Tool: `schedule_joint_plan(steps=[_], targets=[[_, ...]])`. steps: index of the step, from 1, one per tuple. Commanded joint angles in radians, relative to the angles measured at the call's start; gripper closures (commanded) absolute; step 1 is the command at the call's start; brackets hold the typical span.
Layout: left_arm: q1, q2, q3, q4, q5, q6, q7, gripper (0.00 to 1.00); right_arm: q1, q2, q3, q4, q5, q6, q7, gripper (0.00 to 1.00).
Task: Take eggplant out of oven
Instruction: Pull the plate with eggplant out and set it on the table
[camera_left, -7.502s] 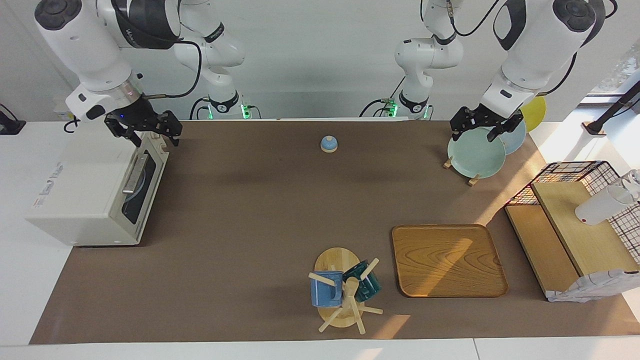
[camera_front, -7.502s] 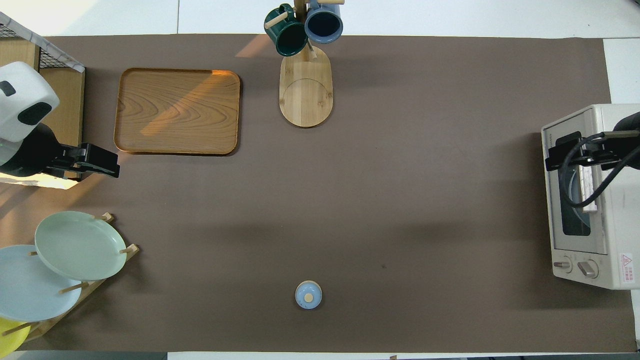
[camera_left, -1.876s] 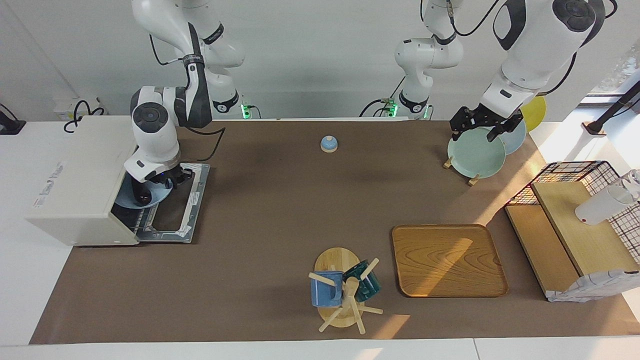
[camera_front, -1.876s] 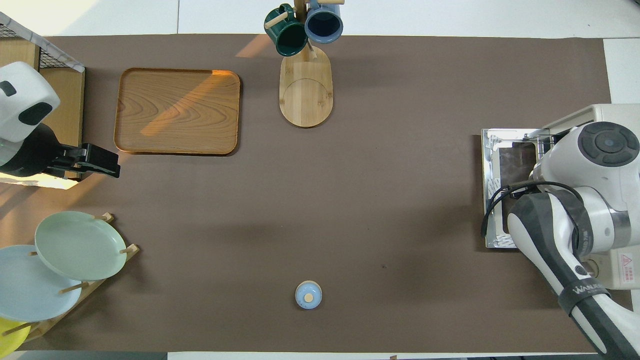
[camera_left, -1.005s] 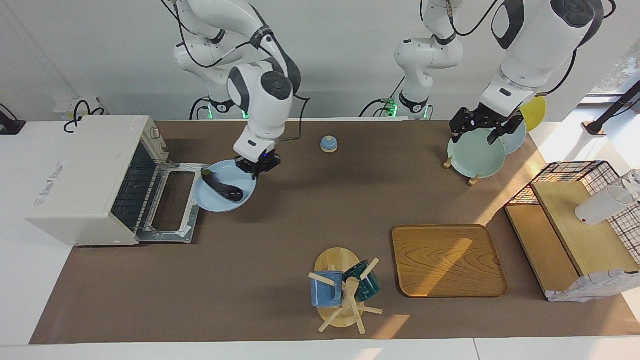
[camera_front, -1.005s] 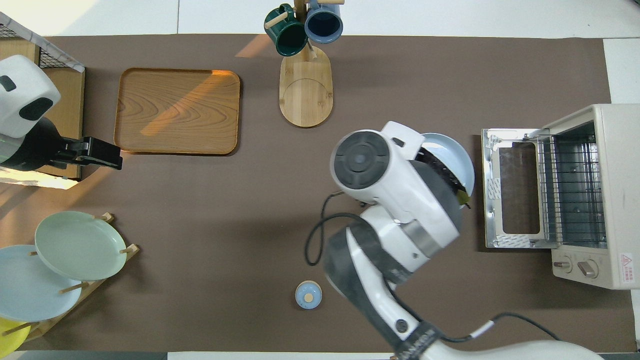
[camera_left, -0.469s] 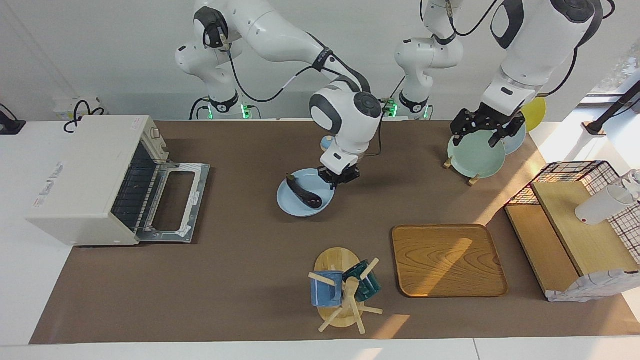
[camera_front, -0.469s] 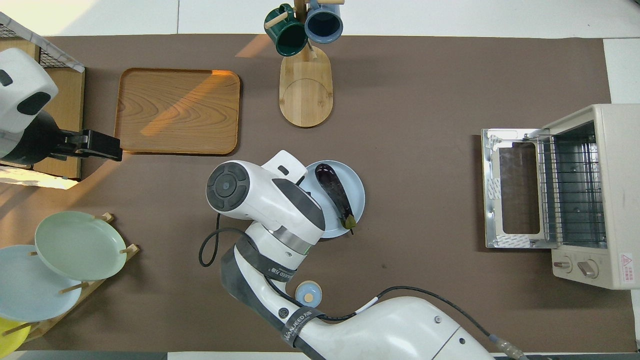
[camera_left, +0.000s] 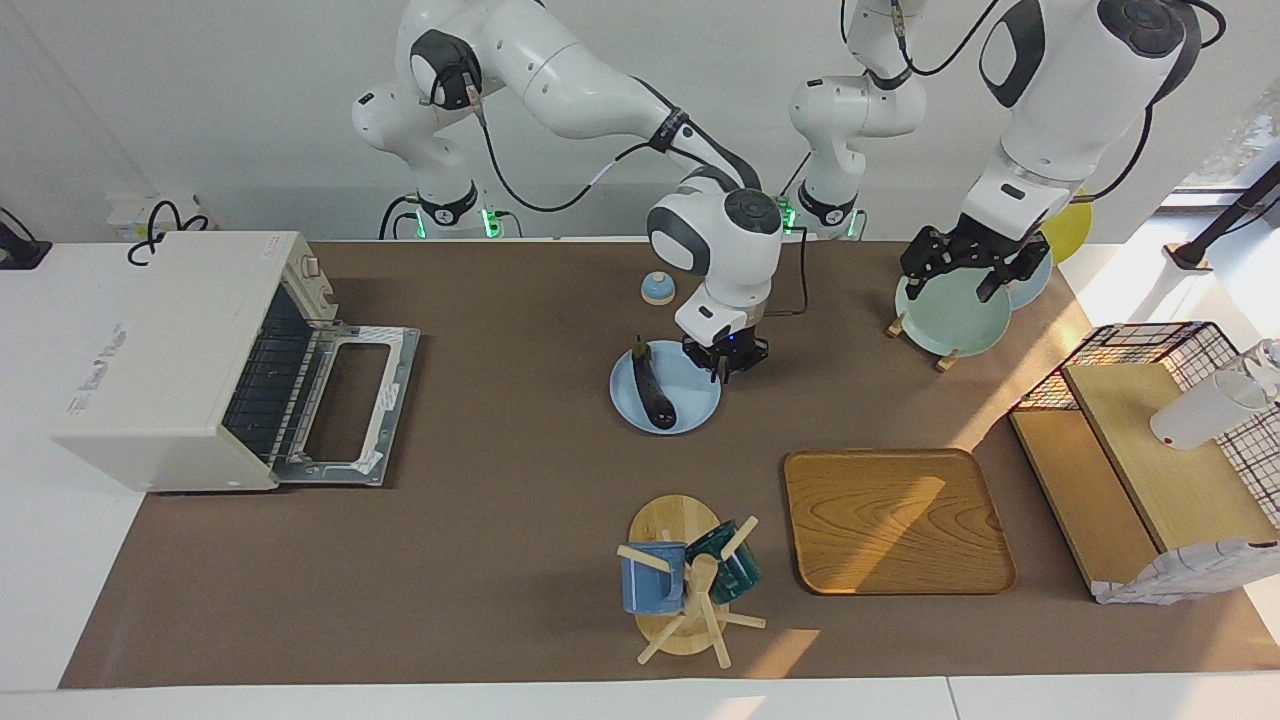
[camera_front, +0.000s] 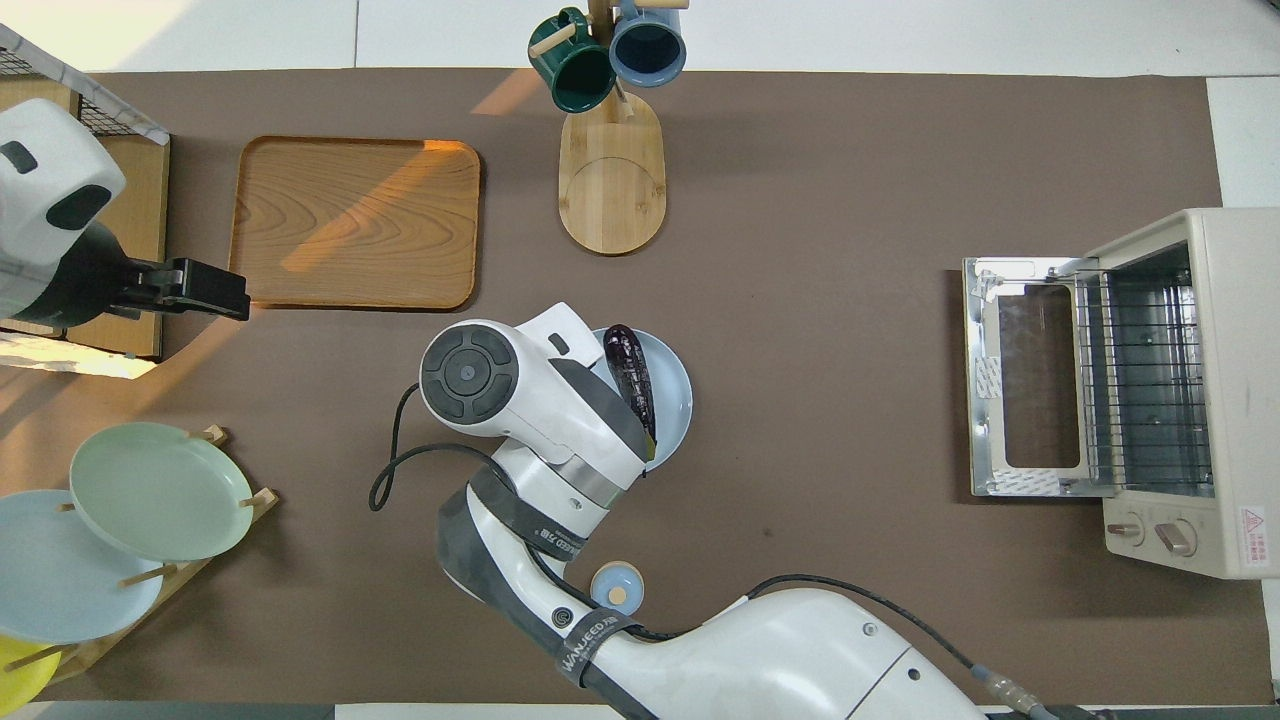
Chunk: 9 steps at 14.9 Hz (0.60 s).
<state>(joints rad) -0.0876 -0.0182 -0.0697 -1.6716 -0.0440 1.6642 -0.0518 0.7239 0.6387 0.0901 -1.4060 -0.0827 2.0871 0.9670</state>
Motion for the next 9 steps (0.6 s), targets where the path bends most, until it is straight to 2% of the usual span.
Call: schedule_joint_plan(steps=[1,3,5,6,9], targets=[[-0.009,-0.003,0.001,-0.022,0.007,0.034,-0.011,0.0,-0.02,-0.016,-0.001,0.013,0.006,0.001,0.01,0.75],[-0.011,-0.002,-0.001,-0.028,0.007,0.04,-0.011,0.0,-0.062,-0.057,-0.009,0.013,-0.035,-0.085,-0.058,0.79],[-0.014,0.004,-0.001,-0.03,-0.01,0.055,-0.016,0.0,-0.109,-0.102,-0.01,0.015,-0.118,-0.194,-0.199,0.97],[-0.014,0.007,-0.001,-0.03,-0.017,0.06,-0.016,0.0,-0.147,-0.125,-0.01,0.006,-0.143,-0.253,-0.274,1.0],[-0.072,0.033,-0.001,-0.051,-0.033,0.106,-0.054,0.0,-0.279,-0.188,-0.01,-0.016,-0.166,-0.409,-0.442,1.0]])
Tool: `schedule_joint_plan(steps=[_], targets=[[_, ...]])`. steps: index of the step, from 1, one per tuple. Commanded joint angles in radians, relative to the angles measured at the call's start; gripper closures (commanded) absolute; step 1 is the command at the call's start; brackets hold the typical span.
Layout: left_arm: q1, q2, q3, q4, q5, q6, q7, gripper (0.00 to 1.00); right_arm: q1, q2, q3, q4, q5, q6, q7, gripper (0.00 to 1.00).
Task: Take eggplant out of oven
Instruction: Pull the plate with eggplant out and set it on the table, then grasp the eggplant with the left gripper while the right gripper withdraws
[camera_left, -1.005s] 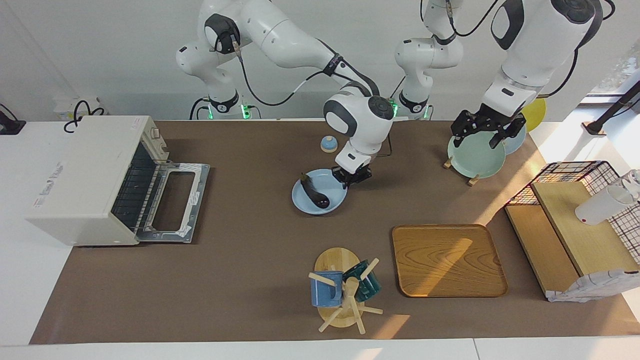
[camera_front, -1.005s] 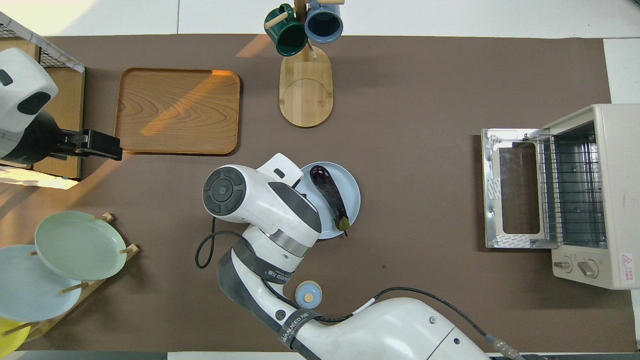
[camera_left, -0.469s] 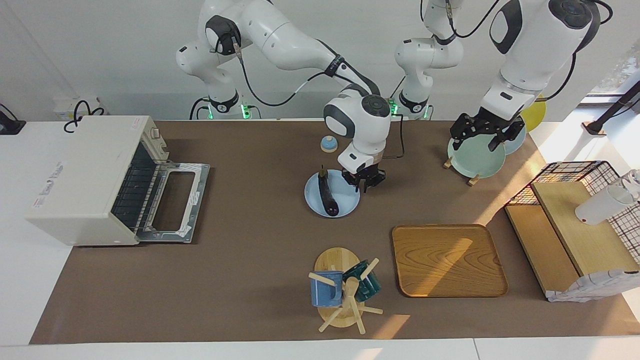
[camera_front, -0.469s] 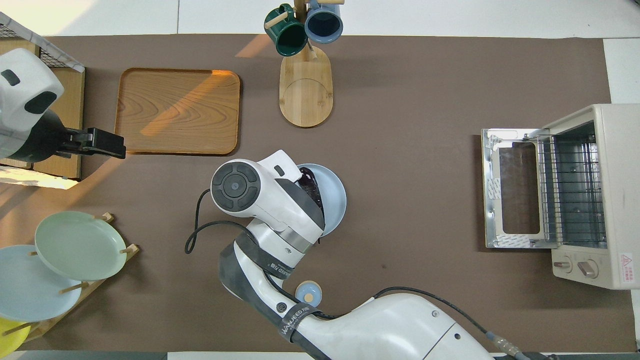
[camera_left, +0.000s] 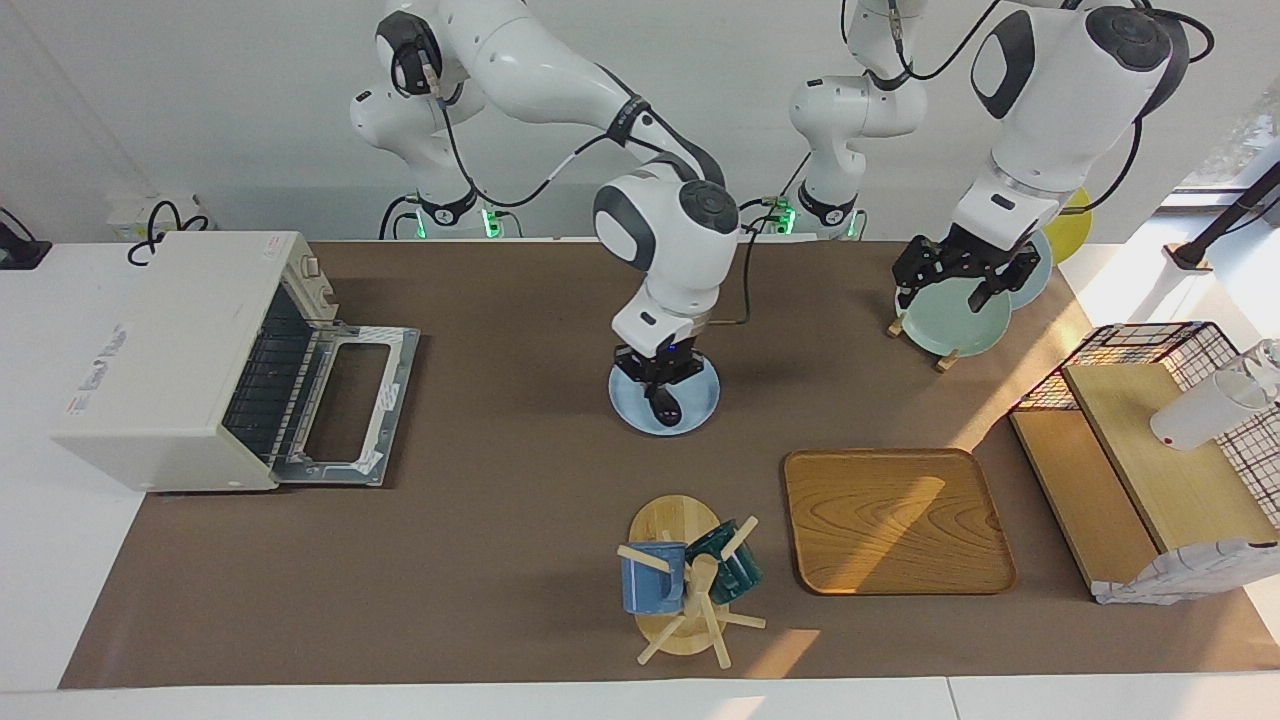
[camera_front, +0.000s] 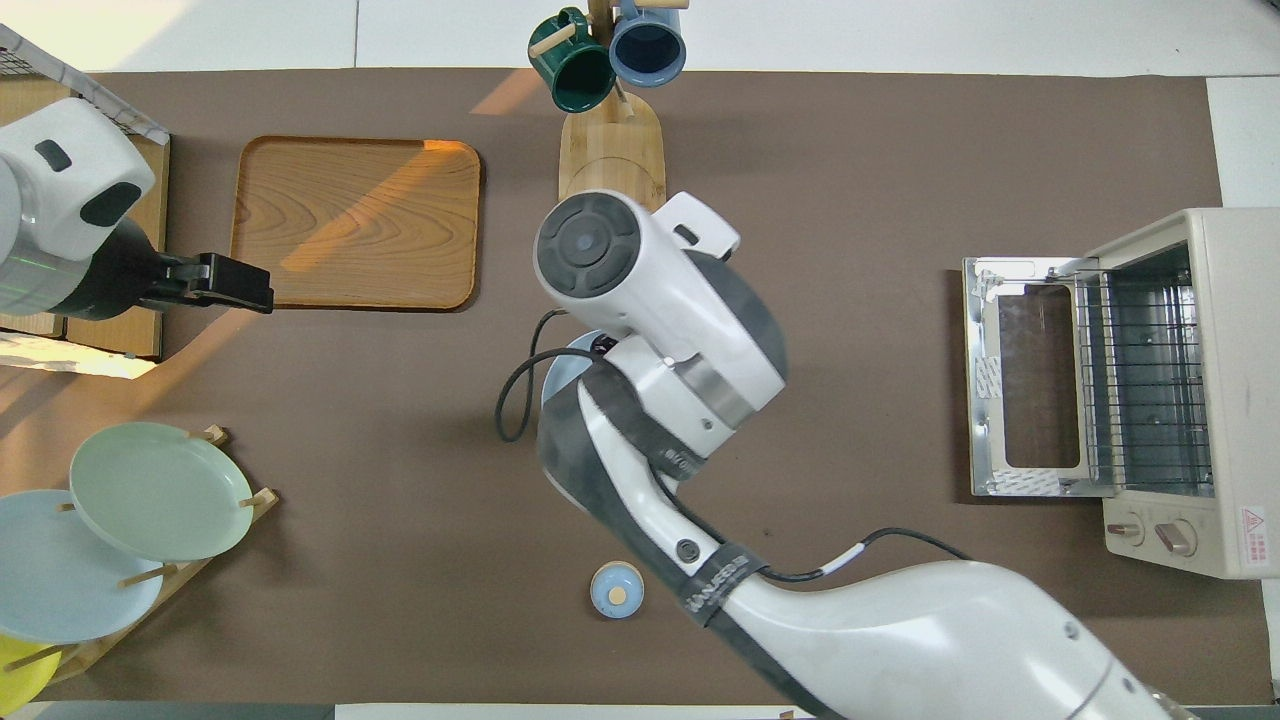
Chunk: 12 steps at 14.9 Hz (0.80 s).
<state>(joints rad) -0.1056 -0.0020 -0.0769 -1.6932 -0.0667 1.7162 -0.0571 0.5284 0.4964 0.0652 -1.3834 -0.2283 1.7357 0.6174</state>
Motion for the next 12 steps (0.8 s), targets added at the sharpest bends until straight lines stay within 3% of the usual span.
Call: schedule_joint_plan(steps=[1,4,8,12], targets=[[-0.09,0.037,0.006,-0.034,-0.01,0.084,-0.09,0.0,-0.115,-0.056,0.015,-0.066,-0.02,-0.08,-0.093,1.0],[-0.19,0.109,0.006,-0.033,-0.018,0.167,-0.182,0.0,-0.221,-0.116,0.015,-0.236,-0.04,-0.05,-0.111,1.0],[-0.339,0.218,0.006,-0.036,-0.036,0.308,-0.337,0.0,-0.314,-0.191,0.013,-0.491,-0.133,0.122,-0.128,1.0],[-0.457,0.319,0.008,-0.069,-0.036,0.472,-0.458,0.0,-0.375,-0.2,0.015,-0.563,-0.177,0.189,-0.128,1.0]])
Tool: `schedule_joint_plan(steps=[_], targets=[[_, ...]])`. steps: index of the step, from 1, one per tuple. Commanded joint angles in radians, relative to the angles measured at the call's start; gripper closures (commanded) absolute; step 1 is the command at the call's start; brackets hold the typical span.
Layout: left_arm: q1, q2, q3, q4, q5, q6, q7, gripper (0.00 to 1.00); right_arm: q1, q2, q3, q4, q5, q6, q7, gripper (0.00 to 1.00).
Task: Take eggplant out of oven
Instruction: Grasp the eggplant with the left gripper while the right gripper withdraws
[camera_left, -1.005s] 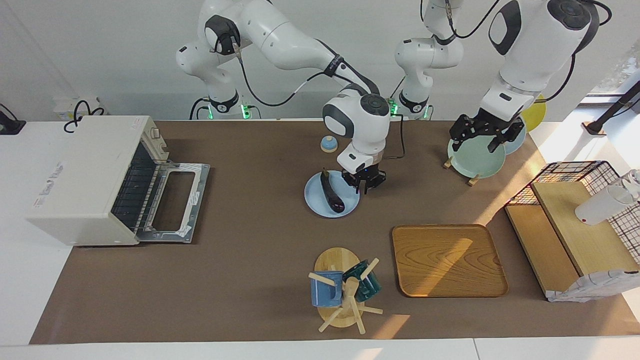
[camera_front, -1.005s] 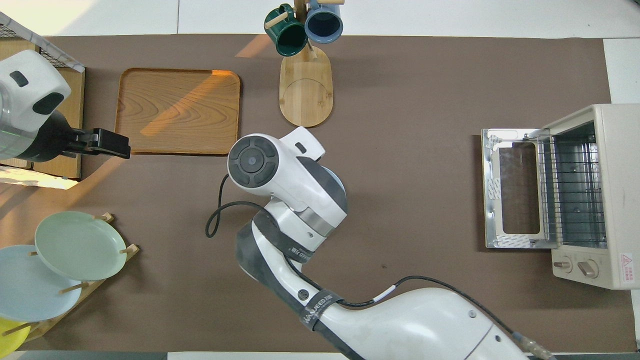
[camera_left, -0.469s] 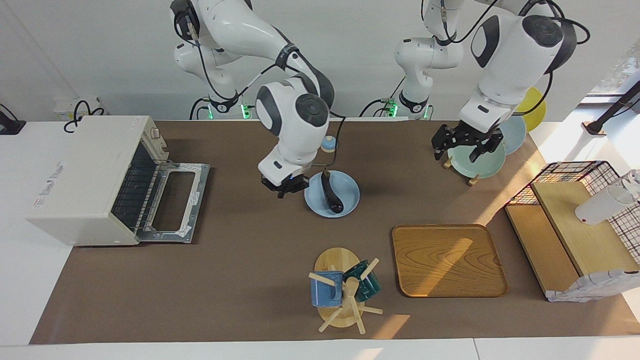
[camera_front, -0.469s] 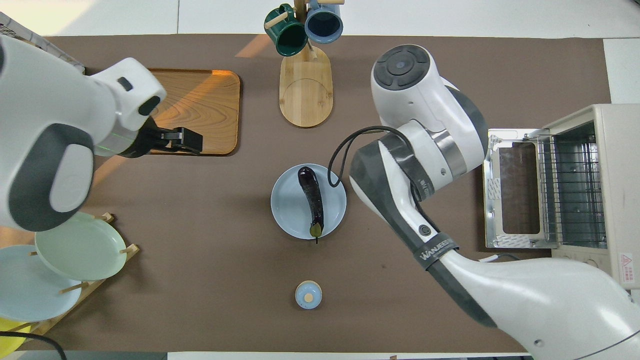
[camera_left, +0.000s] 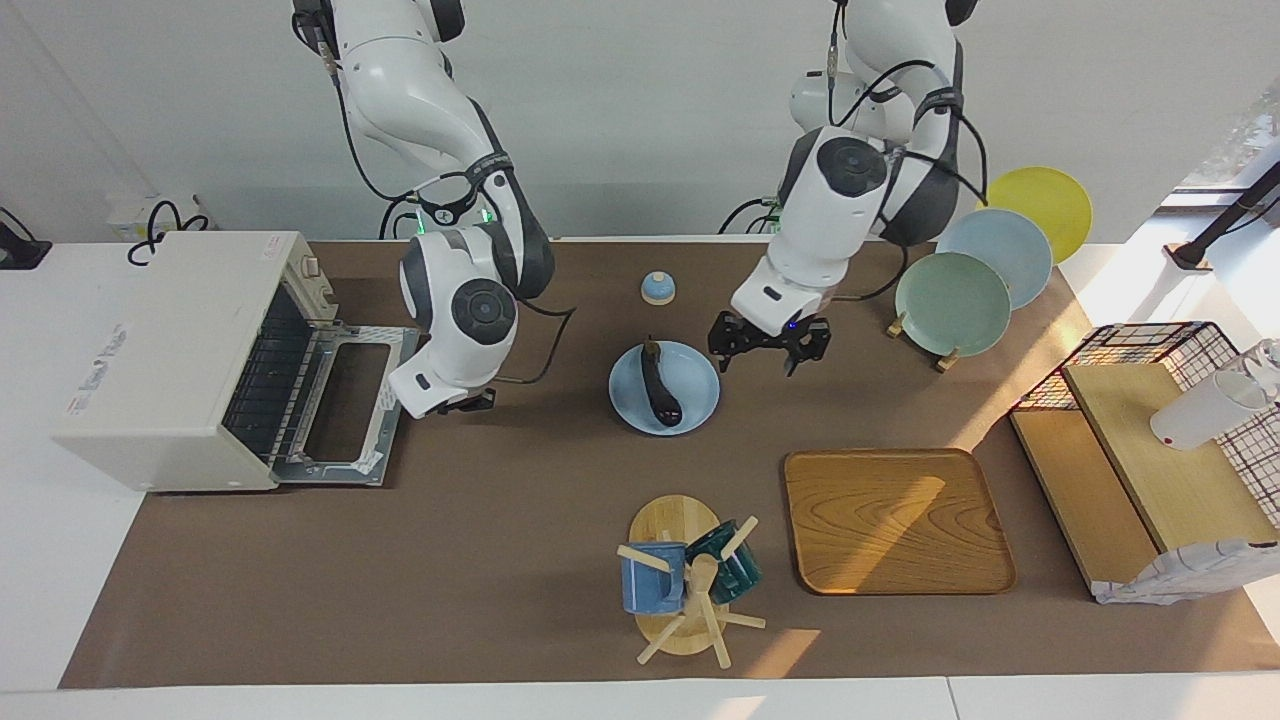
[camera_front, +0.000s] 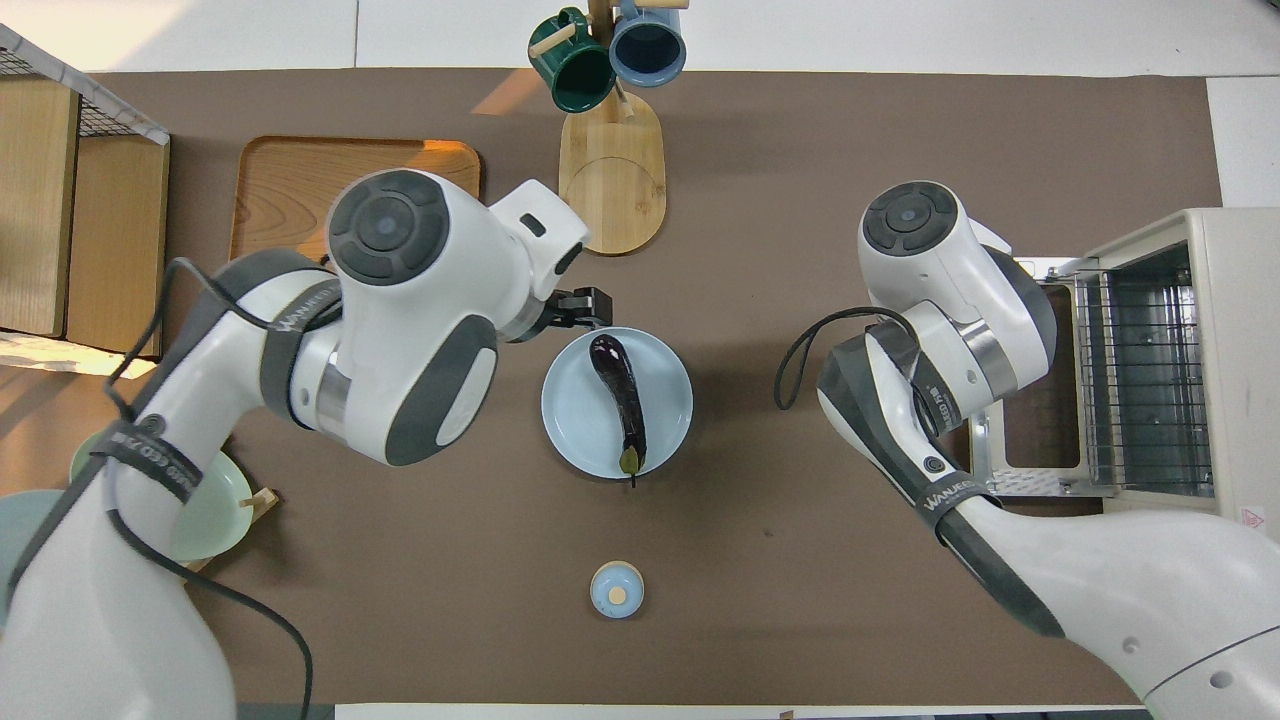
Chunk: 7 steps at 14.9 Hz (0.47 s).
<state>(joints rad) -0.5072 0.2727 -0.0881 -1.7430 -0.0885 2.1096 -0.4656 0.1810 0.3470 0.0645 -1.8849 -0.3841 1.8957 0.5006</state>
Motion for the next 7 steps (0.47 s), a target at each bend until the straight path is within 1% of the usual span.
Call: schedule_joint_plan(steps=[1,3,5,7], targets=[[-0.08,0.071,0.021,-0.029,-0.014,0.111,-0.068,0.0,-0.037,-0.051,0.015,-0.071,-0.022,0.034,-0.011,1.0],[-0.112,0.108,0.022,-0.047,-0.014,0.142,-0.088,0.0,-0.073,-0.056,0.015,-0.117,-0.022,0.09,-0.011,1.0],[-0.119,0.102,0.022,-0.093,-0.013,0.144,-0.09,0.0,-0.095,-0.066,0.015,-0.155,-0.022,0.129,-0.011,1.0],[-0.12,0.1,0.022,-0.115,-0.013,0.162,-0.114,0.0,-0.1,-0.068,0.015,-0.164,-0.022,0.134,-0.008,1.0]])
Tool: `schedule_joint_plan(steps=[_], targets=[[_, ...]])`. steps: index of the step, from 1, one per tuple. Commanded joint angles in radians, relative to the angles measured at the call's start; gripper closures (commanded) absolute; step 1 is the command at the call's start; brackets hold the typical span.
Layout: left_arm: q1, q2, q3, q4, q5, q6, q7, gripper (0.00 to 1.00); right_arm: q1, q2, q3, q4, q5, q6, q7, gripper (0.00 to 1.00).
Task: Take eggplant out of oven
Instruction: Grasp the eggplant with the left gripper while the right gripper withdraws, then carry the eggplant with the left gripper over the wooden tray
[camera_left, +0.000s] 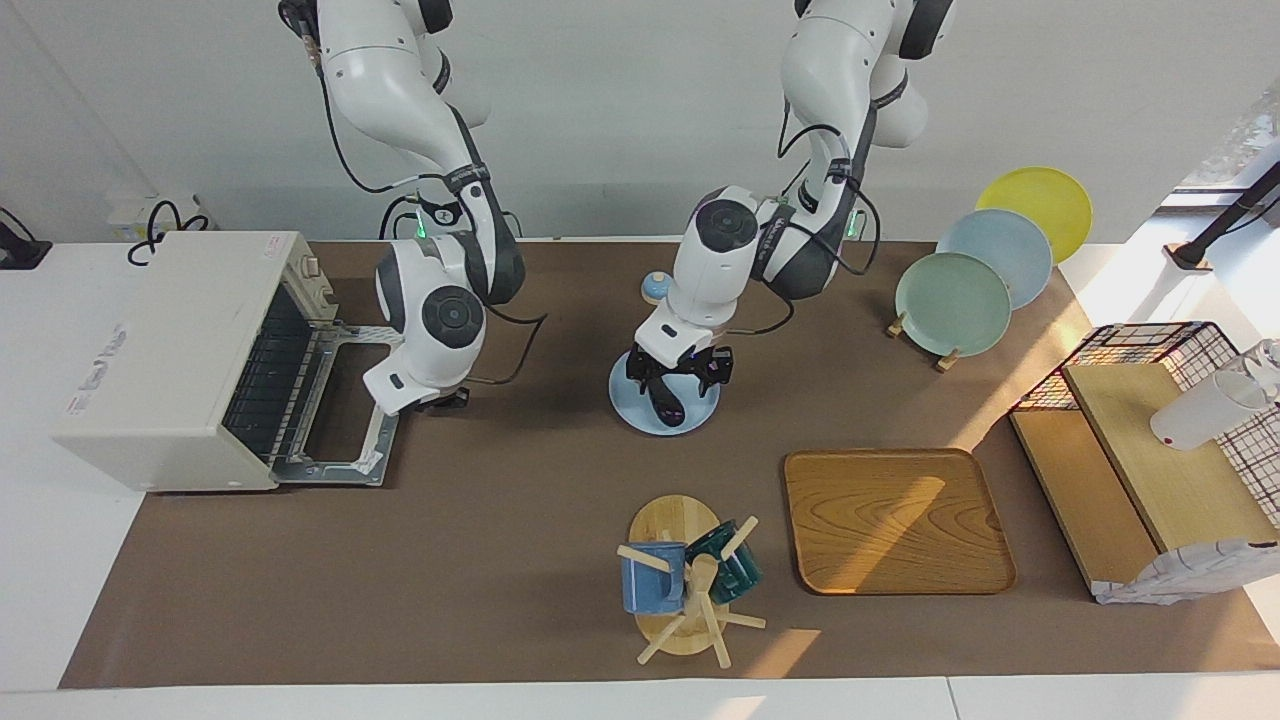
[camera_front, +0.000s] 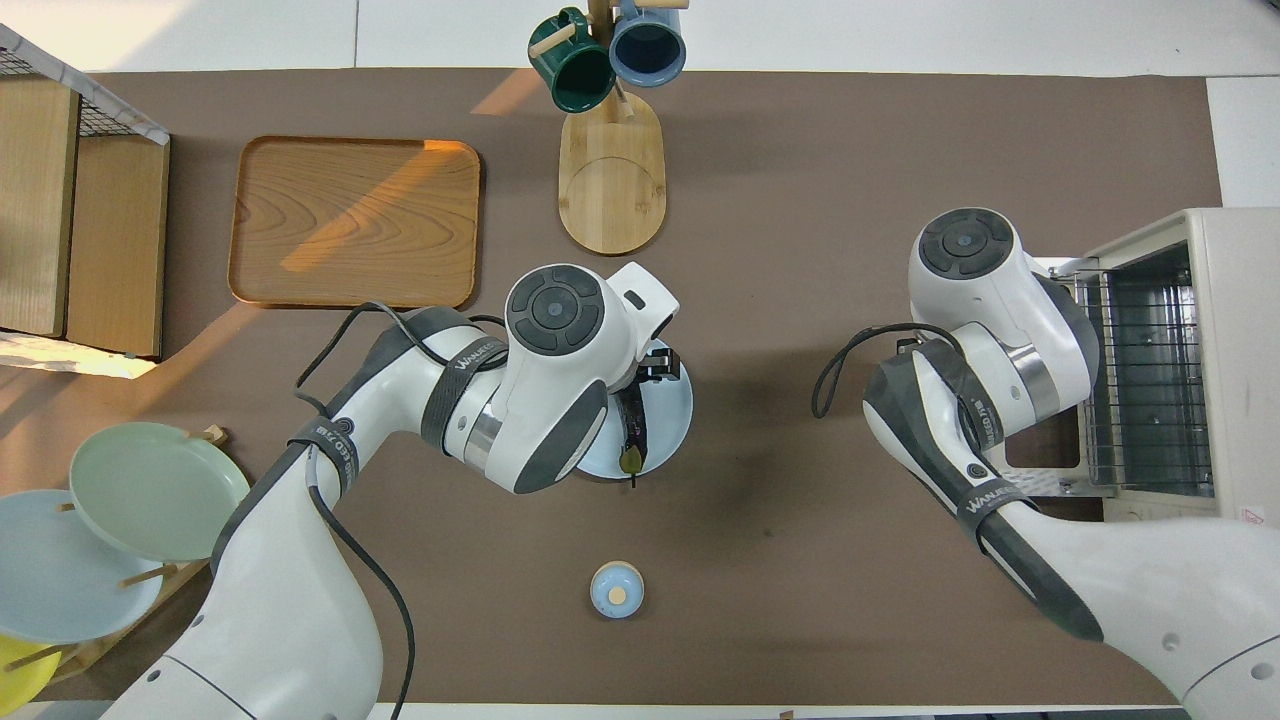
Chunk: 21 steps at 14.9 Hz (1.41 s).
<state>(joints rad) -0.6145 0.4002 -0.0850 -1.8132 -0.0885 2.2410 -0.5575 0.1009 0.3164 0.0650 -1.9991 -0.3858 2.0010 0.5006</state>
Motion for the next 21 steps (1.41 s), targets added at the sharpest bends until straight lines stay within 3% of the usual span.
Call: schedule_joint_plan(steps=[1,4,7,8,9,12,17,20,21], targets=[[-0.024,-0.027,0.019,-0.058,-0.013,0.06,-0.044,0.0,-0.024,-0.037,0.015,-0.05,-0.021,0.027,-0.011,1.0],[-0.034,-0.029,0.017,-0.097,-0.013,0.123,-0.055,0.0,-0.013,-0.039,0.015,-0.032,-0.093,-0.013,-0.054,1.0],[-0.034,-0.031,0.017,-0.098,-0.013,0.115,-0.055,0.14,-0.02,-0.051,0.018,0.049,-0.099,-0.137,-0.172,1.0],[-0.034,-0.031,0.017,-0.098,-0.013,0.112,-0.053,0.23,-0.036,-0.075,0.018,0.057,-0.099,-0.149,-0.218,1.0],[-0.034,-0.031,0.017,-0.097,-0.013,0.109,-0.053,0.38,-0.065,-0.1,0.016,0.057,-0.099,-0.154,-0.258,1.0],[-0.028,-0.034,0.019,-0.075,-0.013,0.069,-0.052,1.0,-0.154,-0.164,0.018,0.057,-0.085,-0.168,-0.379,1.0],[0.073,-0.086,0.022,0.055,-0.008,-0.128,0.007,1.0,-0.227,-0.234,0.016,0.056,-0.059,-0.211,-0.514,1.0],[0.191,-0.061,0.022,0.199,0.003,-0.257,0.135,1.0,-0.248,-0.238,0.018,0.066,-0.041,-0.237,-0.53,1.0],[0.234,-0.057,0.024,0.207,0.003,-0.253,0.187,1.0,-0.247,-0.244,0.019,0.107,0.028,-0.278,-0.525,1.0]])
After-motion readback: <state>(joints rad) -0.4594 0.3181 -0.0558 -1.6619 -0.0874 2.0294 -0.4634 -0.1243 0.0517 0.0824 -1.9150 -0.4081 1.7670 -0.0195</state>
